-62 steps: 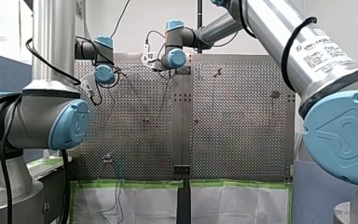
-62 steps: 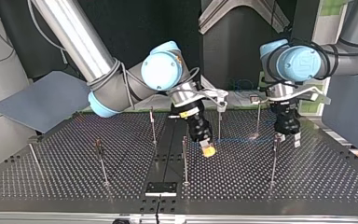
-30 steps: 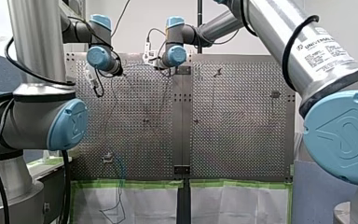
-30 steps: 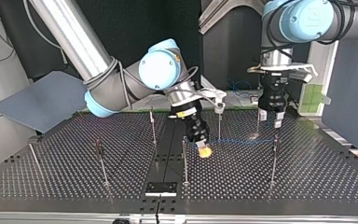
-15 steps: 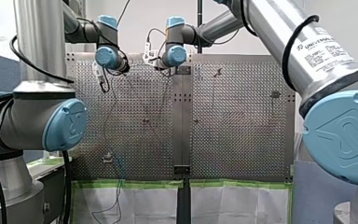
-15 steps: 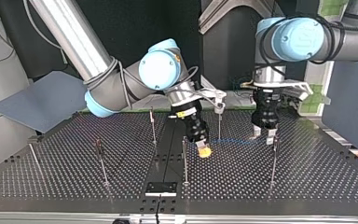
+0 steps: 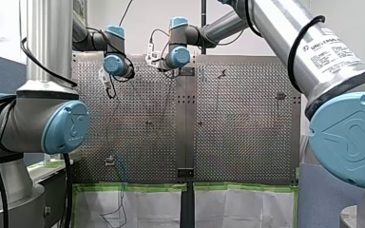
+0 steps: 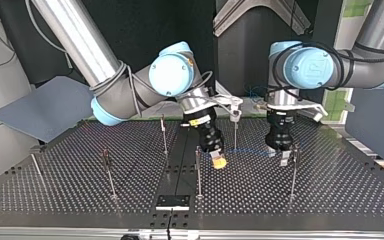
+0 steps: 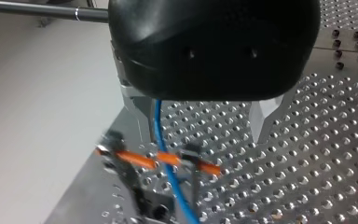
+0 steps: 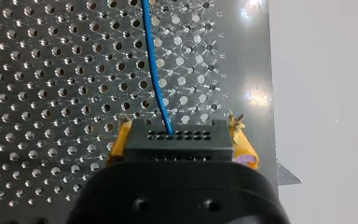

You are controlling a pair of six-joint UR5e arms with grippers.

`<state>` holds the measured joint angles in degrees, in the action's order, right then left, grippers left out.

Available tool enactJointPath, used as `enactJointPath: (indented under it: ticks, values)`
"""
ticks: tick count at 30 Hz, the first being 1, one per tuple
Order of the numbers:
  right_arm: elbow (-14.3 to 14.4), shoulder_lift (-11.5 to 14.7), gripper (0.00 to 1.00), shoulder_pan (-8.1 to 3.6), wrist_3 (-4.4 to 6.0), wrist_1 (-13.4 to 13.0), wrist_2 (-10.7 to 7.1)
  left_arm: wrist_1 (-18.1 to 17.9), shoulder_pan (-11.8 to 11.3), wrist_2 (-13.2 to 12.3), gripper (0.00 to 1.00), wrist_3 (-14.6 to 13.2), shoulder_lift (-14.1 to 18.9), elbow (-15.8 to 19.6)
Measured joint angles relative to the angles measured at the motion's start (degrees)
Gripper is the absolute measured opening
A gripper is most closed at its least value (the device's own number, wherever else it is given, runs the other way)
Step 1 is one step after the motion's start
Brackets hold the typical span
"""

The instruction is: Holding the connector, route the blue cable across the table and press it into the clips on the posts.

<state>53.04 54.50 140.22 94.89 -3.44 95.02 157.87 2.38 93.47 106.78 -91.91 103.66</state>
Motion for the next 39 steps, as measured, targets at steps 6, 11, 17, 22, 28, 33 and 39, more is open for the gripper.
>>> enactJointPath:
  ticks: [6, 11, 17, 22, 28, 33, 39]
  values:
    - [0.0, 0.0, 0.00, 0.01, -0.01, 0.0, 0.00, -0.6, 0.1, 0.6, 1.00, 0.4, -1.3, -0.2]
    - [0.0, 0.0, 0.00, 0.01, 0.00, 0.0, -0.03, -0.5, 0.2, 2.0, 0.48, -0.1, -1.3, -0.2]
    - [0.0, 0.0, 0.00, 0.01, -0.02, 0.1, -0.01, -0.4, 0.3, 2.3, 0.07, -0.2, -1.4, -0.1]
    - [0.0, 0.0, 0.00, 0.01, 0.01, 0.1, -0.02, -0.4, 0.3, 2.3, 0.00, -0.2, -1.4, -0.1]
    - [0.0, 0.0, 0.00, 0.01, 0.12, 0.2, -0.01, 0.0, 0.5, 2.6, 0.00, -0.2, -1.4, 0.0]
    - [0.0, -0.1, 0.00, 0.05, 0.49, 0.2, -0.05, 0.7, 0.9, 4.3, 0.00, -0.4, -1.3, 0.8]
    - [0.3, -1.0, 0.00, 0.18, 1.25, 0.3, -0.09, 0.8, 1.7, 6.5, 0.00, -1.6, -1.1, 3.2]
